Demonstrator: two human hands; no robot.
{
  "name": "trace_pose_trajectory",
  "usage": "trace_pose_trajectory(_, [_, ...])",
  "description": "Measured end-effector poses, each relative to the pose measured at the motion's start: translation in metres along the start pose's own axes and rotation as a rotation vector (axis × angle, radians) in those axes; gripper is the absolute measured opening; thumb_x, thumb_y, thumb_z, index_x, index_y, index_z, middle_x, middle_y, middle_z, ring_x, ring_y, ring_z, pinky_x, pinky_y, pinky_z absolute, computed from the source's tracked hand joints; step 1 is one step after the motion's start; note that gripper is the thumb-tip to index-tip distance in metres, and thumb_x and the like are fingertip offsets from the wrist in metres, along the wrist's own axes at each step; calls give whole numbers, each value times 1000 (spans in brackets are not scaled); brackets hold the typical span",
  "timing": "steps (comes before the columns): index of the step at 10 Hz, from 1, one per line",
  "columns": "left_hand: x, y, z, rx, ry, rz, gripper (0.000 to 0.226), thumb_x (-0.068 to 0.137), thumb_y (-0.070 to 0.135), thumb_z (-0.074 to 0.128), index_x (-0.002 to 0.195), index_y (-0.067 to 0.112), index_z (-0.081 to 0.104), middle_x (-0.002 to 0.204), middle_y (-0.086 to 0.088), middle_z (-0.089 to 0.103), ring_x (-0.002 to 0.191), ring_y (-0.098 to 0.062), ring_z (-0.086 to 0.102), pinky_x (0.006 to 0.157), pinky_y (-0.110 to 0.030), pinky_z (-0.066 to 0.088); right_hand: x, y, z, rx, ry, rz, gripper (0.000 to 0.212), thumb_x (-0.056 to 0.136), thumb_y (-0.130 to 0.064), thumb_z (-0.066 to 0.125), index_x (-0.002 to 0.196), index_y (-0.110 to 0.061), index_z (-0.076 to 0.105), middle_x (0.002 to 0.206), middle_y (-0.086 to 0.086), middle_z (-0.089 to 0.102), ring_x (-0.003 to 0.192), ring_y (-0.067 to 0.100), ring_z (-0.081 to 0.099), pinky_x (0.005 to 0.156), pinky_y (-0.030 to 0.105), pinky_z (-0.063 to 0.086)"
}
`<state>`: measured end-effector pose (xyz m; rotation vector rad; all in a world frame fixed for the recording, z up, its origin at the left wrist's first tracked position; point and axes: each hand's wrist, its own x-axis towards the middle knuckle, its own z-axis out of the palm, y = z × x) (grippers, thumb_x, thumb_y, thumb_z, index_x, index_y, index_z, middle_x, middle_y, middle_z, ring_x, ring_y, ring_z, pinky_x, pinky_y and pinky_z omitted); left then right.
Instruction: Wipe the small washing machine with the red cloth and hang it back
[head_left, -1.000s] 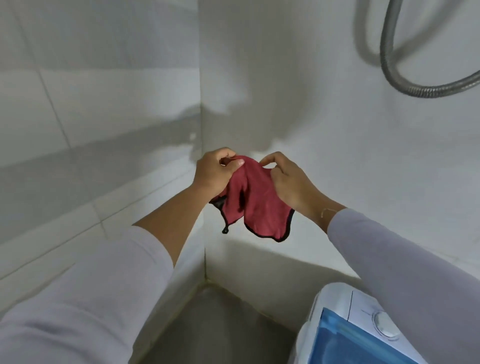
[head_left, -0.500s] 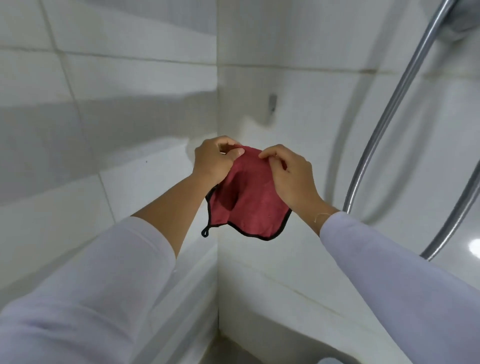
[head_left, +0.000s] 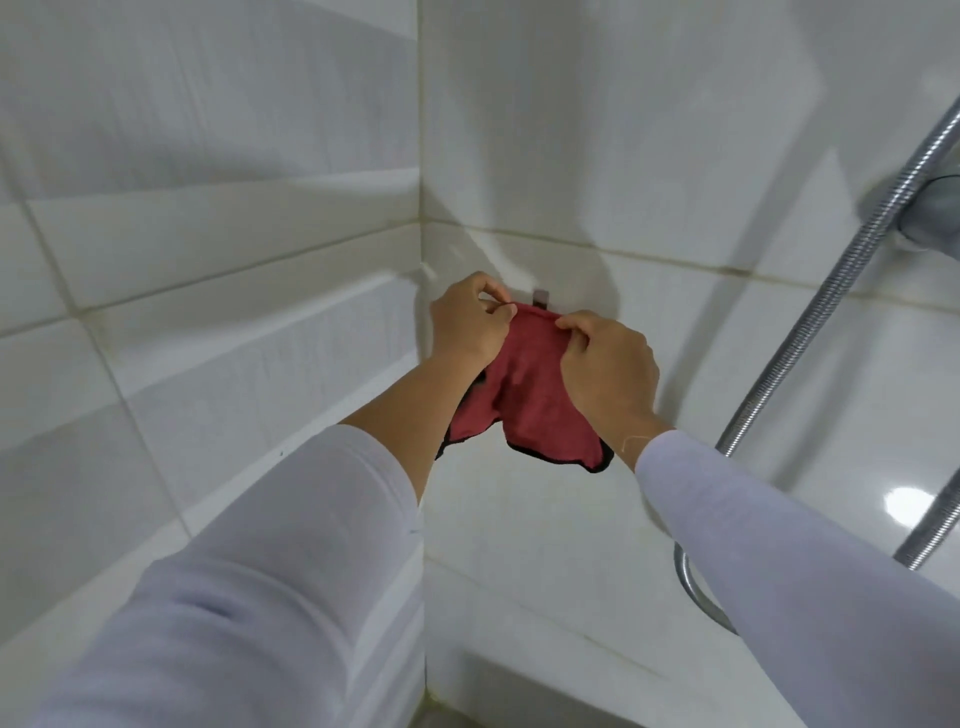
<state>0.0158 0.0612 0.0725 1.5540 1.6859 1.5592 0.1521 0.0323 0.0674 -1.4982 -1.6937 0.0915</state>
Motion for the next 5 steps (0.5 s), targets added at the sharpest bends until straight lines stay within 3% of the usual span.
trace_pose_trajectory(2, [-1,-15,13,-19,-25,-125,10,83,26,68,90,18,70,96,-1,72,91,-15,65,92,-27,49,1,10,19,84,-44,91,37,92,-18,38,110,-32,66,107,-1,71,97,26,63,80,31,48])
trace_pose_trajectory(3, [-17,-25,19,-83,-115,-220,19,86,31,65,98,17,70,99,-2,71,96,-20,66,90,-30,51,-7,12,29,254,-164,137,37,92,-13,40,113,-28,66,108,-1,71,91,20,62,77,25,46])
trace_pose_trajectory(4, [-31,-36,24,-122,-91,-238,11,87,31,60,91,23,67,89,3,69,92,-22,68,90,-36,53,-11,16,28,427,-280,166,46,89,-6,40,122,-31,61,101,-2,69,84,16,60,75,21,46])
trace_pose_trajectory(5, [-60,-52,26,-65,-12,-238,15,90,30,55,91,20,66,85,7,67,86,-17,65,80,-26,47,-40,39,26,393,-383,142,54,87,-2,44,128,-34,53,91,-2,64,79,15,57,68,20,44])
